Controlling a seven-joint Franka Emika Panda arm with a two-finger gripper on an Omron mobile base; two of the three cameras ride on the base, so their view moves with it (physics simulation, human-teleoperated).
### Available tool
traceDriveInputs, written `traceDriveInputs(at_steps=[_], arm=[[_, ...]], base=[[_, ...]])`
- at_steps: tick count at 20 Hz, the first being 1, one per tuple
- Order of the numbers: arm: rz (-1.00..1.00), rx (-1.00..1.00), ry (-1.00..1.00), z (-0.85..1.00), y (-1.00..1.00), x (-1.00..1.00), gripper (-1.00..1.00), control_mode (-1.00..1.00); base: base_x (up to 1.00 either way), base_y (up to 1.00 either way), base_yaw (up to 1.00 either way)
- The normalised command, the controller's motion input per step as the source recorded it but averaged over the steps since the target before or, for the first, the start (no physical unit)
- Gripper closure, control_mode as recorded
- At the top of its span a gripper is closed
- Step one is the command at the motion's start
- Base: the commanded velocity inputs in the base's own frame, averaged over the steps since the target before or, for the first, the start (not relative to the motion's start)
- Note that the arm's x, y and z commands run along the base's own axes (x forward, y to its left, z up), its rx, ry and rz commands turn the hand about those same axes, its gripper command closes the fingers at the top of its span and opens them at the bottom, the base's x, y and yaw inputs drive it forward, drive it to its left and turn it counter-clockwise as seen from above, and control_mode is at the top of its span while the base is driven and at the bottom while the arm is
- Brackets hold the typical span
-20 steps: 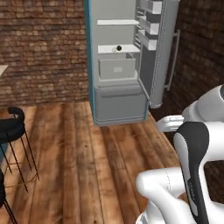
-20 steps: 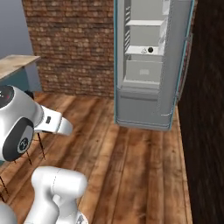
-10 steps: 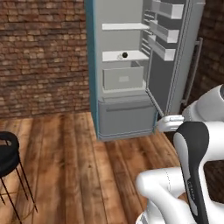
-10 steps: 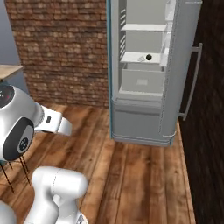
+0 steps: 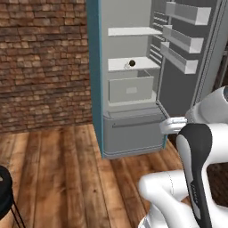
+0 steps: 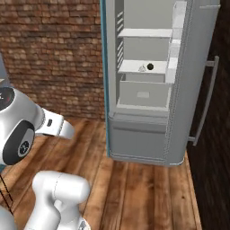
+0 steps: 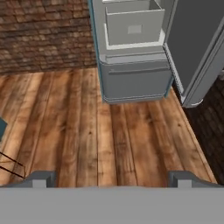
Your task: Retrieve the bottle and the shaker from the cabinet and place them next to the mixing bowl on the counter. Then add garlic from the fridge to the mixing bowl.
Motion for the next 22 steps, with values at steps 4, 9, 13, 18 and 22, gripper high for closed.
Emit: traceDriveInputs(at_steps=[4,9,13,18,22], arm=[[0.0,0.0,0.0,0.0,0.0,0.0,-1.0,1.0],[0.0,0.0,0.0,0.0,0.0,0.0,-1.0,1.0],[0.0,0.0,0.0,0.0,0.0,0.0,-1.0,1.0],[0.0,0.0,0.0,0.0,0.0,0.0,-1.0,1.0],[0.0,0.0,0.0,0.0,0.0,0.0,-1.0,1.0]], base=[[0.78,0.0,-0.11],[0.85,0.0,-0.1],[0.8,0.0,-0.09],[0.79,-0.06,-0.06],[0.73,-0.31,0.0]])
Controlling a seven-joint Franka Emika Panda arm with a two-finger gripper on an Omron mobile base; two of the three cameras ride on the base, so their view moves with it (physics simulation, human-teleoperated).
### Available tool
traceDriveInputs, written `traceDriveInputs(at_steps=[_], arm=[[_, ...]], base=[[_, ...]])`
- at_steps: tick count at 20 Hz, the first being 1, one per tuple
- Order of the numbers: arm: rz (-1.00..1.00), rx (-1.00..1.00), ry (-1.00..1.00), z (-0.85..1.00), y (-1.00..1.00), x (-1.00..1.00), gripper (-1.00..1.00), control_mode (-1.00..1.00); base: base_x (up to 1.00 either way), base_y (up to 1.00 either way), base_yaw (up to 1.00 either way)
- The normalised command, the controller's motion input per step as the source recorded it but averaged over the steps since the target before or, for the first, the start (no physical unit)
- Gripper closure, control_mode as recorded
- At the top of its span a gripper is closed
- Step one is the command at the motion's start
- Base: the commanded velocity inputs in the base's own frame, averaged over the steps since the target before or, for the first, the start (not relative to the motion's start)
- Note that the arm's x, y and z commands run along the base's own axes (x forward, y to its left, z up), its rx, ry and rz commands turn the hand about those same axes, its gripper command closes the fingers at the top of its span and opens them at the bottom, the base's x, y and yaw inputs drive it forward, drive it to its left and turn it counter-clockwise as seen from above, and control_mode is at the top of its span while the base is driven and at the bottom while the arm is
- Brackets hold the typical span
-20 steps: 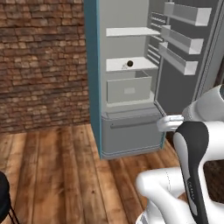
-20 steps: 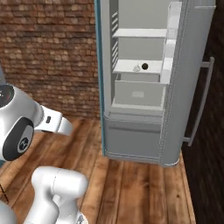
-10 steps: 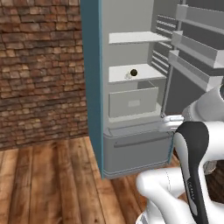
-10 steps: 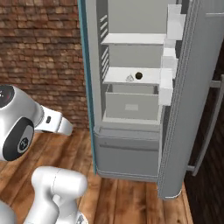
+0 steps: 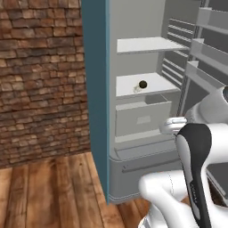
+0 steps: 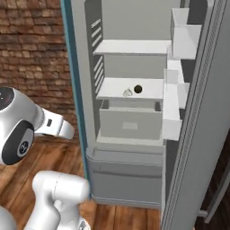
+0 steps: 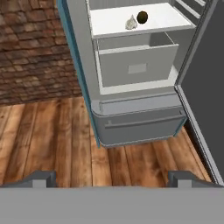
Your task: Retrieve the bottle and the shaker from the cabinet and place them next to the mixing bowl on the counter. Then add garlic from the fridge to the mixing bowl.
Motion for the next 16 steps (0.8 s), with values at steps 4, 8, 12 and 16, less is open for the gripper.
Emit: traceDriveInputs(at_steps=[4,8,12,16], arm=[[0.0,0.0,0.0,0.0,0.0,0.0,-1.0,1.0],[0.0,0.0,0.0,0.0,0.0,0.0,-1.0,1.0],[0.0,0.0,0.0,0.0,0.0,0.0,-1.0,1.0],[0.0,0.0,0.0,0.0,0.0,0.0,-1.0,1.0]], base=[[0.65,-0.49,0.0],[0.45,-0.45,0.0],[0.52,-0.18,0.0],[0.57,-0.01,0.0]])
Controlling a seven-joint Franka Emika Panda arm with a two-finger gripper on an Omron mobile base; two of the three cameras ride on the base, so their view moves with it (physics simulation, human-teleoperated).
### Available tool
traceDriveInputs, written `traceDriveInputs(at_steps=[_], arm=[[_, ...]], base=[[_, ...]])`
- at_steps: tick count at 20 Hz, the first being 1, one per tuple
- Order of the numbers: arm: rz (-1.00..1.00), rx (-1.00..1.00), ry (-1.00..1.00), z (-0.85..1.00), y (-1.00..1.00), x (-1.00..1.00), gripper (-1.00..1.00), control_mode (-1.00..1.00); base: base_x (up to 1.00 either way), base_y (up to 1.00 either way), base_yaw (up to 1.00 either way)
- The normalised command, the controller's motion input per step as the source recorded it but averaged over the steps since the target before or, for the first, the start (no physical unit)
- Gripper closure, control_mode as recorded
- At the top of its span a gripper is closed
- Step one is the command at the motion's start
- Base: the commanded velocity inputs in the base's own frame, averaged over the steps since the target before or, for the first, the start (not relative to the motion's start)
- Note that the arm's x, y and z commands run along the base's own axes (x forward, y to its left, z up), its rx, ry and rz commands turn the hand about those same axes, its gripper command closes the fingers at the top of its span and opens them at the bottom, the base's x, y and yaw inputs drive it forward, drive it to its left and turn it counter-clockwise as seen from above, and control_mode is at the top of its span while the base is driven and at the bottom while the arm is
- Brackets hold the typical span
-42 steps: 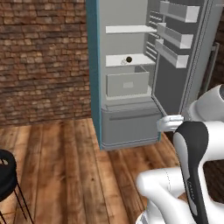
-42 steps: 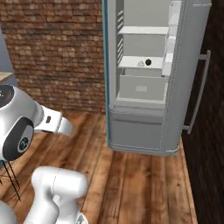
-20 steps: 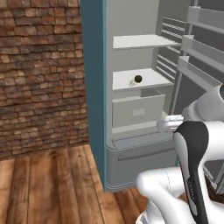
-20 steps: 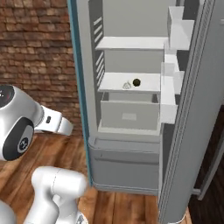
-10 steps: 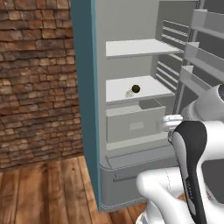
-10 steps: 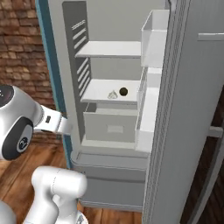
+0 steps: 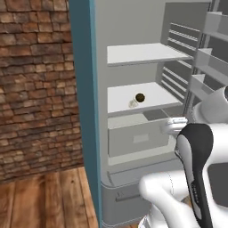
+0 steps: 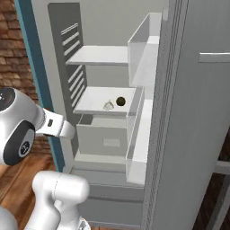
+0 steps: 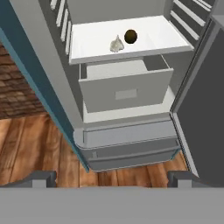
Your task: Retrieve the bottle and the shaker from the cabinet and place them next to the mixing bowl on the counter. Then add garlic from the fridge to the mixing bowl.
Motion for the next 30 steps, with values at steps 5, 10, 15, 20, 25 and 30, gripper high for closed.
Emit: traceDriveInputs(at_steps=[5,10,15,20,25,30], arm=[[0.0,0.0,0.0,0.0,0.0,0.0,-1.0,1.0],[0.0,0.0,0.0,0.0,0.0,0.0,-1.0,1.0],[0.0,0.0,0.0,0.0,0.0,0.0,-1.0,1.0],[0.0,0.0,0.0,0.0,0.0,0.0,-1.0,1.0],[0.0,0.0,0.0,0.0,0.0,0.11,-1.0,-1.0],[0.0,0.0,-0.13,0.0,0.01,0.51,-1.0,-1.0]], base=[[0.5,-0.07,0.0],[0.4,-0.39,0.01],[0.42,-0.39,0.01],[0.05,-0.1,0.0],[0.0,0.0,0.0],[0.0,0.0,0.0]])
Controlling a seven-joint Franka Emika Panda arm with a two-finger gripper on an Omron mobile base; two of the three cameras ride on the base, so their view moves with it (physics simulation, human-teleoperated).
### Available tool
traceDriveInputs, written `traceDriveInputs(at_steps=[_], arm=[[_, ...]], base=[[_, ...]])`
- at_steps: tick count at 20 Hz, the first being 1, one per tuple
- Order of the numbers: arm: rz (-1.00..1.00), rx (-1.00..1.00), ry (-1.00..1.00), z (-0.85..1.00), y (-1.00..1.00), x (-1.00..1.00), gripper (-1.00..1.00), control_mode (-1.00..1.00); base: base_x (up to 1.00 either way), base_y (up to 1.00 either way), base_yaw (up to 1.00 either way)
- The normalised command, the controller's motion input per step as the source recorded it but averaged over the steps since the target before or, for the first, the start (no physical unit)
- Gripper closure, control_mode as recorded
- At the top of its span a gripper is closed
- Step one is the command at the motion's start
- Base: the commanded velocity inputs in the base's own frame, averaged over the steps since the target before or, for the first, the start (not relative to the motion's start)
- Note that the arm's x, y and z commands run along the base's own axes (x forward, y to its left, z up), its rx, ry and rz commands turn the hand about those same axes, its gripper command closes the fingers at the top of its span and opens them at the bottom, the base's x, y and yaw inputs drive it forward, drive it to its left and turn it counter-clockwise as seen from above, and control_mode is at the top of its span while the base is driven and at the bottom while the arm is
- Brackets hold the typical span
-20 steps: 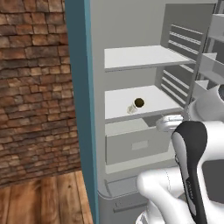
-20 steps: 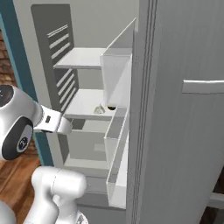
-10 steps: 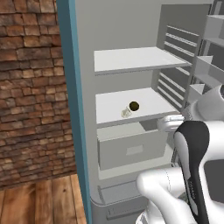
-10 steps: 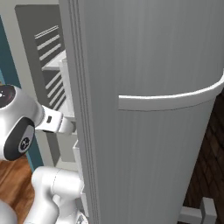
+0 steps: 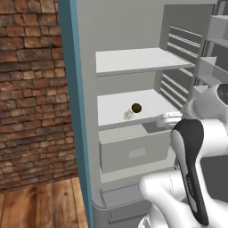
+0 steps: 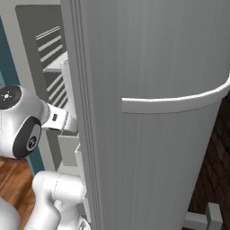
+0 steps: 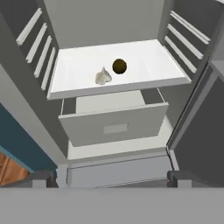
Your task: Retrieve the bottle and the shaker from the cabinet and place them next to the mixing bowl on the counter. Then add garlic from the fridge to the mixing bowl.
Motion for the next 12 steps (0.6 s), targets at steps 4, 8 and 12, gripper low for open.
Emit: traceDriveInputs(at_steps=[4,8,12], arm=[[0.04,0.01,-0.09,0.0,0.0,0.39,-1.0,-1.0],[0.0,0.0,0.0,0.0,0.0,0.38,-1.0,-1.0],[0.0,0.0,0.01,0.01,0.04,0.35,-1.0,-1.0]], base=[[0.0,0.0,0.0],[0.0,0.0,0.0],[0.0,0.0,0.0]])
